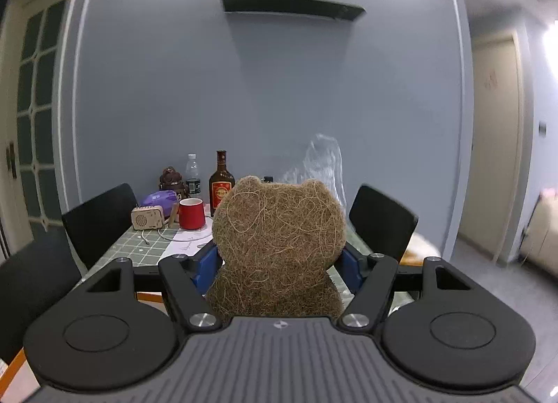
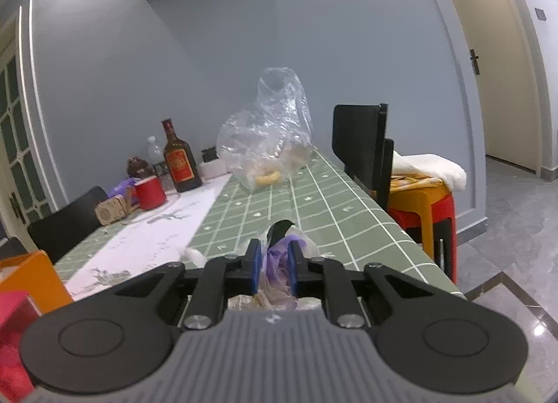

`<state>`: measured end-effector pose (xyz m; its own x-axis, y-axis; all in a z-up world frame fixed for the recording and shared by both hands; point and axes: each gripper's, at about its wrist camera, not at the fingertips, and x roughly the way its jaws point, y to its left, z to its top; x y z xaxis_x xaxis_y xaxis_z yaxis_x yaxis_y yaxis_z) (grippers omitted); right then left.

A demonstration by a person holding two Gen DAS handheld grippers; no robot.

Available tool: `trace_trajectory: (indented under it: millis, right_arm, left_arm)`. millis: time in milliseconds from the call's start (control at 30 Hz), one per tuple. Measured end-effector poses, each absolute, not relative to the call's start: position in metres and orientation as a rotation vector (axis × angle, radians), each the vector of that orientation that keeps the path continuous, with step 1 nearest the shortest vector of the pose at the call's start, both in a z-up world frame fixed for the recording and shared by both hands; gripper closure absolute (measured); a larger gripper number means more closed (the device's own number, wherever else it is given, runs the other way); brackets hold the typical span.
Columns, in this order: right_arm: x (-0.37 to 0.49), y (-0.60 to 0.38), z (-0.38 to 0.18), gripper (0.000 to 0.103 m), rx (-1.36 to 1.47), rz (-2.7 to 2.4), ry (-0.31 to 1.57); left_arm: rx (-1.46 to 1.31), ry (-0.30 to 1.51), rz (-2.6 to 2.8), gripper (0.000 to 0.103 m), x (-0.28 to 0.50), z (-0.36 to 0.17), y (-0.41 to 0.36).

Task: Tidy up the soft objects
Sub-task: 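Lift and carry the brown plush and wrapped toy over the orange box, then open both tools to drop the plush and wrapped toy into the orange box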

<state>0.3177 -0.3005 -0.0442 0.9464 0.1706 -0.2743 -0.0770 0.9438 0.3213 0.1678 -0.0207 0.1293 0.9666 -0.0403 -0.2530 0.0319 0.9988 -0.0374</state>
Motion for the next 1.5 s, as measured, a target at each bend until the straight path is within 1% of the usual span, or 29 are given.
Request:
trace_trajectory:
  millis: [133, 333, 533, 700, 800, 933, 1067, 1333, 1500]
  right_arm:
    - [0.318, -0.298, -0.041, 0.093, 0.300, 0.149, 0.310]
    - [0.311, -0.296, -0.029, 0.095, 0.303, 0.158, 0.276]
    - [0.280, -0.289, 0.008, 0.095, 0.315, 0.200, 0.160]
    - [0.239, -0.257, 0.056, 0.096, 0.328, 0.347, 0.023]
    - [0.230, -0.224, 0.080, 0.097, 0.316, 0.452, 0.002]
    - [0.236, -0.170, 0.104, 0.099, 0.294, 0.583, 0.067]
    - [0.248, -0.115, 0.112, 0.102, 0.252, 0.660, 0.149]
    - [0.267, -0.027, 0.099, 0.102, 0.123, 0.664, 0.247]
    - [0.288, -0.003, 0.086, 0.103, 0.083, 0.612, 0.354]
  left_arm:
    - [-0.170, 0.242, -0.057, 0.024, 0.151, 0.147, 0.025]
    - [-0.234, 0.229, -0.035, 0.024, 0.131, 0.158, 0.073]
    - [-0.137, 0.228, 0.062, 0.024, 0.120, 0.150, 0.091]
    - [-0.026, 0.334, 0.138, 0.024, 0.132, 0.124, 0.110]
    - [0.020, 0.380, 0.180, 0.024, 0.137, 0.105, 0.119]
    - [0.085, 0.436, 0.187, 0.024, 0.133, 0.085, 0.127]
    - [0.140, 0.489, 0.187, 0.024, 0.126, 0.066, 0.131]
    - [0.182, 0.508, 0.205, 0.023, 0.120, 0.047, 0.142]
    - [0.177, 0.494, 0.212, 0.023, 0.122, 0.041, 0.148]
